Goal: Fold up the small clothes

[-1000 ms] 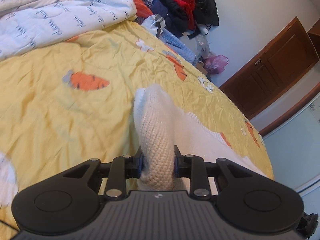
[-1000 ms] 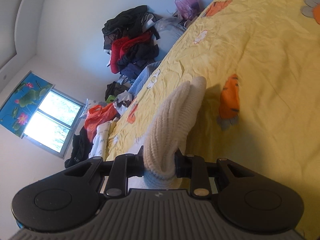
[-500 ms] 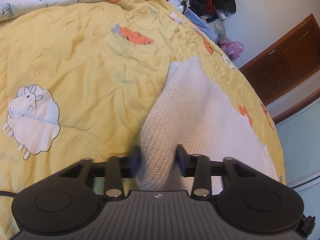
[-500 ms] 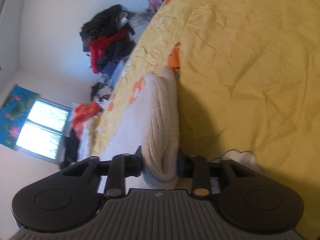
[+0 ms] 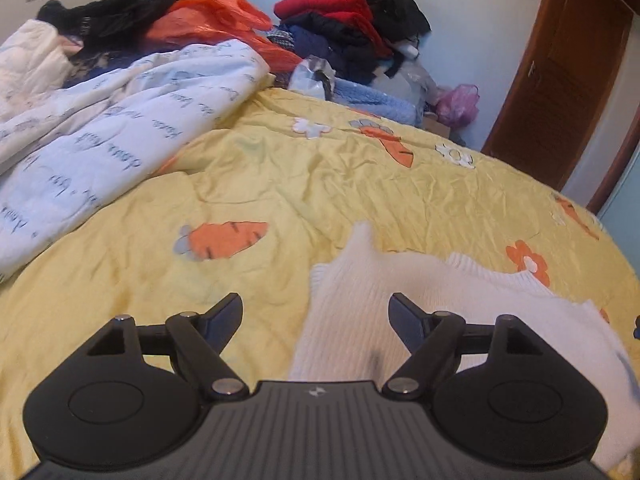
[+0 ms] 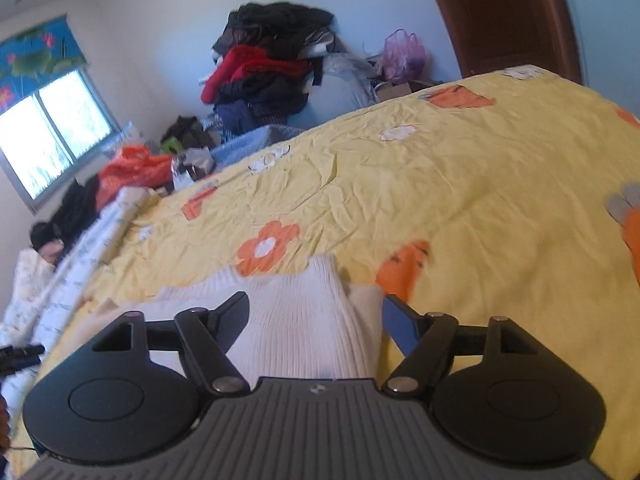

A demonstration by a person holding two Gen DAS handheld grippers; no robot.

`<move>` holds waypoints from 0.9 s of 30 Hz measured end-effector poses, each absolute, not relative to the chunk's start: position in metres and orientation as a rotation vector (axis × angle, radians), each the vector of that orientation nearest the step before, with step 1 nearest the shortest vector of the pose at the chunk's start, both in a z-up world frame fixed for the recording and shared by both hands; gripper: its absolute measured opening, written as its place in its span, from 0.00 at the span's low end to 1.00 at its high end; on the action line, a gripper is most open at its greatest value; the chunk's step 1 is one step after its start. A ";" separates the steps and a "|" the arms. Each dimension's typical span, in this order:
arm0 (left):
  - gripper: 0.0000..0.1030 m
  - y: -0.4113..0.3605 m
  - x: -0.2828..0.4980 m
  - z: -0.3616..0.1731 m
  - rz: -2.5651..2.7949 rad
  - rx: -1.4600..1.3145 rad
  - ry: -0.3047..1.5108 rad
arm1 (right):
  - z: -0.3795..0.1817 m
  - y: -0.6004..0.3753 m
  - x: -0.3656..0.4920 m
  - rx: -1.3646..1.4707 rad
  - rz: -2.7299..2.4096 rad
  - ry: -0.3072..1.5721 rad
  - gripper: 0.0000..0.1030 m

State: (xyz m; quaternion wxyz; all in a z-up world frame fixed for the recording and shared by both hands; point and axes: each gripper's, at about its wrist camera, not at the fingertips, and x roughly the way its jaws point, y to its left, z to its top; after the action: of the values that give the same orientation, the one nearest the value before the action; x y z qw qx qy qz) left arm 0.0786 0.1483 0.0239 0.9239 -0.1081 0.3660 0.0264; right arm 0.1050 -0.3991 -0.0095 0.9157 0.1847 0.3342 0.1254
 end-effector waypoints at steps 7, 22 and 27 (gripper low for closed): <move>0.78 0.088 0.155 -0.020 0.008 0.038 0.867 | -0.035 -0.350 0.175 0.162 0.292 0.838 0.69; 0.15 0.082 0.175 -0.023 0.026 0.069 0.798 | -0.028 -0.367 0.189 0.279 0.293 0.738 0.14; 0.15 0.081 0.176 -0.039 0.050 0.089 0.778 | -0.062 -0.365 0.191 0.246 0.228 0.783 0.13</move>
State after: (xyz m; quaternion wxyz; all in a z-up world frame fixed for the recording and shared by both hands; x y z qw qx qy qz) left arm 0.1758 0.0809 -0.0385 0.9239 0.0434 0.3793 0.0244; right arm 0.1908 -0.3652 -0.0617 0.9107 0.1193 0.3797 0.1106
